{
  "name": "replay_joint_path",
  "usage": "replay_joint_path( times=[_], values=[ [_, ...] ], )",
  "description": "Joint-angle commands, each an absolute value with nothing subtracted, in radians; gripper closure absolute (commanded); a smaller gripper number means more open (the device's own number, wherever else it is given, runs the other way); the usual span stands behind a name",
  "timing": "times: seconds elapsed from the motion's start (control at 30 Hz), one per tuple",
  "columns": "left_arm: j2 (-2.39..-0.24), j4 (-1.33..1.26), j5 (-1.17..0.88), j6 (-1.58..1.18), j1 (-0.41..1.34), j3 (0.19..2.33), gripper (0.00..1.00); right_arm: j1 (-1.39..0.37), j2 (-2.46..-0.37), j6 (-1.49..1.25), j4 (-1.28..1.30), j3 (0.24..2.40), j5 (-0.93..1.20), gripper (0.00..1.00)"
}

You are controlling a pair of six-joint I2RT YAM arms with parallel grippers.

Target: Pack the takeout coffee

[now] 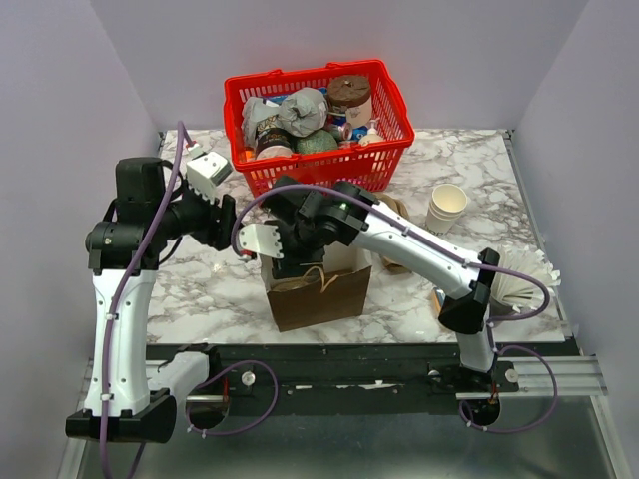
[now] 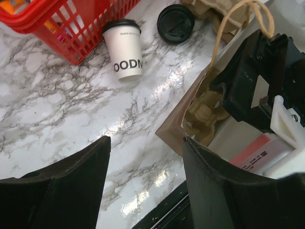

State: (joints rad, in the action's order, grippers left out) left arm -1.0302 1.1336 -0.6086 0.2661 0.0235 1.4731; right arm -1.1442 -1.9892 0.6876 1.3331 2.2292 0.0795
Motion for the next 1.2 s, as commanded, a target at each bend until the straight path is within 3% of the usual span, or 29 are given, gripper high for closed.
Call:
replay_joint_path(
  times=[0.0, 0.27, 0.63, 0.83, 0.93, 1.07, 1.17],
  values=[
    [-1.008, 1.023, -0.785, 0.262, 0.017, 1.444, 0.29, -1.146, -1.913, 0.646, 1.359, 2.309, 0.015, 0.25],
    [-1.006, 0.787, -1.023, 0.167, 0.044, 1.362, 0.24, -1.146, -1.735, 0.629, 1.152, 2.212, -0.069, 0.22],
    [-1.109, 0.854, -0.956, 0.287, 0.237, 1.371, 0.24, -1.121, -1.493, 0.606, 0.962, 2.048, -0.161, 0.21],
    [-1.184, 0.913, -0.862, 0.394, 0.337, 1.362, 0.27, -1.089, -1.402, 0.614, 1.052, 1.940, 0.027, 0.24],
    [-1.233, 0.899, -0.831, 0.405, 0.365, 1.373, 0.36, -1.089, -1.361, 0.608, 1.097, 1.867, 0.127, 0.25],
    [-1.298, 0.916, -0.819, 0.426, 0.383, 1.416, 0.60, -1.086, -1.319, 0.675, 1.230, 1.742, 0.357, 0.25],
    [-1.308, 0.922, -0.818, 0.442, 0.383, 1.417, 0.71, -1.086, -1.290, 0.684, 1.184, 1.646, 0.351, 0.24]
  ],
)
